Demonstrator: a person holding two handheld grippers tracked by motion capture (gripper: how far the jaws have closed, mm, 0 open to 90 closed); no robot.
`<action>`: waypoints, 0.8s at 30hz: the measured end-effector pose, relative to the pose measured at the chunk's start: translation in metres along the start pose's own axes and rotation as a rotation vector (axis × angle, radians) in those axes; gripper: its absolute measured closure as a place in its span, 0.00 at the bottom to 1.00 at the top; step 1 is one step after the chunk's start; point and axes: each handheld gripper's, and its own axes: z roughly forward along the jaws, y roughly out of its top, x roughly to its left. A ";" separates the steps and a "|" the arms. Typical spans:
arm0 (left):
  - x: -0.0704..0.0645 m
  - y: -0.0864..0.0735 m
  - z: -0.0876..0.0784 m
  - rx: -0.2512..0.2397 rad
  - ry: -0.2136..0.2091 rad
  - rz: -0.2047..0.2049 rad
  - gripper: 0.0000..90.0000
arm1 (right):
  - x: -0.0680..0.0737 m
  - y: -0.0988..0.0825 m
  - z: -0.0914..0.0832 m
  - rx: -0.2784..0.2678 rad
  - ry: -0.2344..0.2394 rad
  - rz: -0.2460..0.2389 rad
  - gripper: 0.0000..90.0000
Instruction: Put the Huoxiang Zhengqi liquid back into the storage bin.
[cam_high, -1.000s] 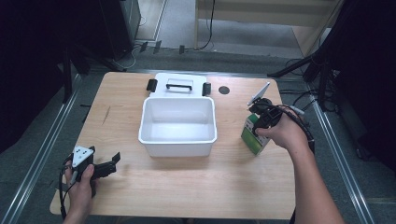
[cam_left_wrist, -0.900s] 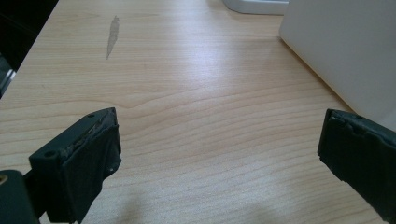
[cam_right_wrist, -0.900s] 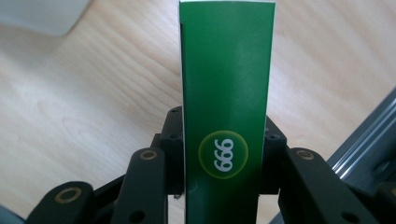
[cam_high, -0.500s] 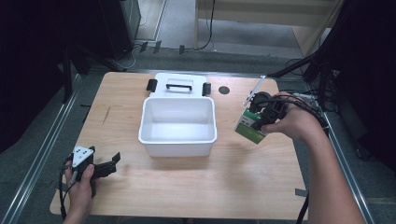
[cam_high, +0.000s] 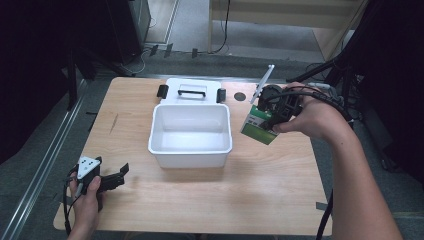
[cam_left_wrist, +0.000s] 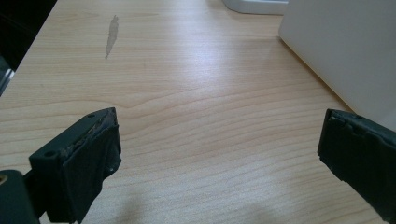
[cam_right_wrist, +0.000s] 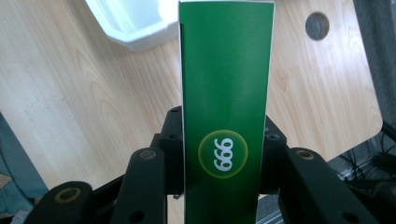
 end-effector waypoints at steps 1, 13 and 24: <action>0.000 0.000 0.000 0.000 0.000 0.000 0.00 | 0.001 0.003 -0.002 -0.002 0.001 -0.007 0.72; 0.000 0.000 0.000 0.000 0.001 -0.002 0.00 | 0.006 0.041 -0.019 -0.020 0.022 -0.089 0.72; 0.001 0.000 0.000 -0.001 -0.004 -0.003 0.00 | 0.016 0.087 -0.014 -0.018 0.062 -0.209 0.72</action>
